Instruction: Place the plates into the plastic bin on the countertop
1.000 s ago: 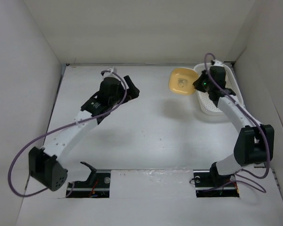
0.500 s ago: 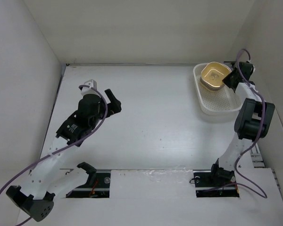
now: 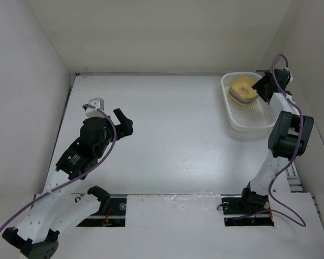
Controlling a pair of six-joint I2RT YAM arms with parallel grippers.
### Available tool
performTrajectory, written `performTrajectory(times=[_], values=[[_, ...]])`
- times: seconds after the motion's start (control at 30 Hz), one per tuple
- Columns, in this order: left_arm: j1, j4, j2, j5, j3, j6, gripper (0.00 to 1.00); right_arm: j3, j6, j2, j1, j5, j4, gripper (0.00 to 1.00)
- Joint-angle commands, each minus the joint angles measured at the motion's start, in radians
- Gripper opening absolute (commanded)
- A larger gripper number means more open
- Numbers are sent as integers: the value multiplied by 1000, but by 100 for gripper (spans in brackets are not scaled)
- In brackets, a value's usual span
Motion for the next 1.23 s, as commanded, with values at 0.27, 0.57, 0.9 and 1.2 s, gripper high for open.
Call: performTrajectory(times=[0.27, 0.57, 0.9, 1.2], values=[[2, 25, 19, -28, -9, 7, 100, 58, -16, -163, 69, 27, -9, 100], [32, -78, 110, -173, 130, -22, 100, -123, -228, -576, 356, 165, -222, 100], [52, -78, 36, -429, 149, -61, 100, -395, -286, -1158, 725, 355, -471, 100], [52, -64, -123, -406, 46, -111, 100, -407, -296, -1397, 818, 419, -624, 100]])
